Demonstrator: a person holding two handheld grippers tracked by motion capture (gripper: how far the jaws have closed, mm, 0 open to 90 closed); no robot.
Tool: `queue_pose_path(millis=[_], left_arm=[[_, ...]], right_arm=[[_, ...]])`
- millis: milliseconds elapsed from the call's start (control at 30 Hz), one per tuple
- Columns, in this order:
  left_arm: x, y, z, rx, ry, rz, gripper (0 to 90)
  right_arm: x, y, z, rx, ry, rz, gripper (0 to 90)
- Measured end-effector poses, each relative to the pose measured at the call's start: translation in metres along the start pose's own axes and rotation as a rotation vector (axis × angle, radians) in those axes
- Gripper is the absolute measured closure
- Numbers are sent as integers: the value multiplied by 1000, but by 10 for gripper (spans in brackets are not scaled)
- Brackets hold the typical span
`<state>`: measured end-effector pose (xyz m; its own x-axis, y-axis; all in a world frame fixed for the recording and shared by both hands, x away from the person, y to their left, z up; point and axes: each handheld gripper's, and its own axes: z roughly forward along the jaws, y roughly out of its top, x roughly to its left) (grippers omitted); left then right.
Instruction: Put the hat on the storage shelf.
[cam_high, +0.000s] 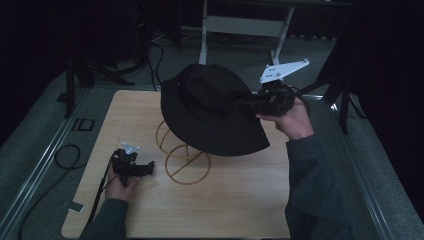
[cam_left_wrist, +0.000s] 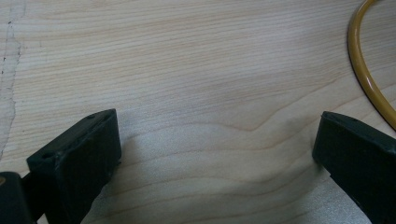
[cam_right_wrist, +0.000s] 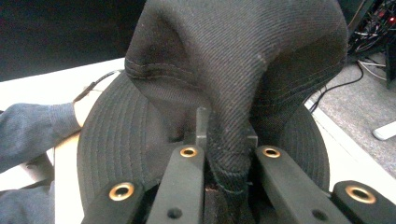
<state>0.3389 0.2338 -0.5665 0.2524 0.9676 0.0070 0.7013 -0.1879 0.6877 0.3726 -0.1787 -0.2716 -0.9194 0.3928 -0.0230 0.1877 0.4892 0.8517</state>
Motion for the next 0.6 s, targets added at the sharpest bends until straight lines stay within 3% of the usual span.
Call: queue_pose_path(millis=[600], left_arm=[[0, 0, 0, 1, -2, 3, 13]], right_arm=[[5, 5, 27, 55, 44, -6, 859]])
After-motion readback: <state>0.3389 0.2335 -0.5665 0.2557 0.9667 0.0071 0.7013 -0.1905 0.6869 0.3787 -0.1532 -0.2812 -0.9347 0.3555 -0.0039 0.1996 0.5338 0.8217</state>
